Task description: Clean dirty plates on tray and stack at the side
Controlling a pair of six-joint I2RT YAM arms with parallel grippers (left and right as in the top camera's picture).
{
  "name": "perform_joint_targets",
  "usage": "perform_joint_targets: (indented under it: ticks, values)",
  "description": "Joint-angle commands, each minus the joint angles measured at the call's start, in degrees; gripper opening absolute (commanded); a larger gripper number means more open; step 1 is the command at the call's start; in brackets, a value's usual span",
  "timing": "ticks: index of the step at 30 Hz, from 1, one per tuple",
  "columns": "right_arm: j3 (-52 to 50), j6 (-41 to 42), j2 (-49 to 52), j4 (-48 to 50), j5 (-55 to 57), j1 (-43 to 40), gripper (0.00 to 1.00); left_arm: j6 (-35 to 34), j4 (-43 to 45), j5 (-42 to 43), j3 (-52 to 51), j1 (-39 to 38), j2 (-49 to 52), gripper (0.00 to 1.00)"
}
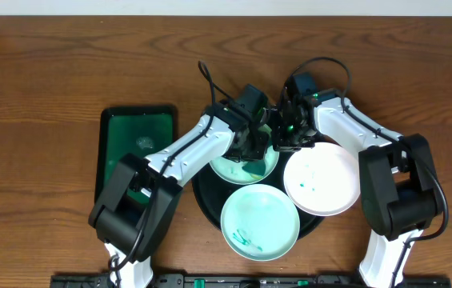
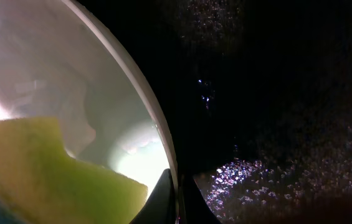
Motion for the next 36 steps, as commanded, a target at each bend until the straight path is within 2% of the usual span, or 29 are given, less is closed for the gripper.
perform_joint_targets:
  ticks: [1,4,10,15,28,36]
  values:
    - [-0.24,0.17,0.7,-0.46,3.19,-1.2,0.01,-0.09,0.17,2.16,1.46,1.51,0.87,0.08]
    - [-0.24,0.2,0.7,-0.5,3.21,-1.2,0.01,-2.05,0.17,2.56,1.46,3.56,2.29,0.07]
    - [-0.24,0.2,0.7,-0.57,3.21,-1.2,0.01,-2.64,0.39,12.22,1.46,8.35,9.92,0.07]
    - [-0.24,0.17,0.7,-0.79,3.23,-1.2,0.01,-2.64,0.39,12.02,1.51,11.3,11.28,0.07]
    - [-0.24,0.17,0.7,-0.76,3.82,-1.2,0.01,-5.55,-5.81,-13.44,2.73,15.56,10.49,0.07]
    - [-0.24,0.17,0.7,-1.18,3.85,-1.2,0.01,-13.99,-9.73,-25.7,4.52,15.47,10.36,0.07]
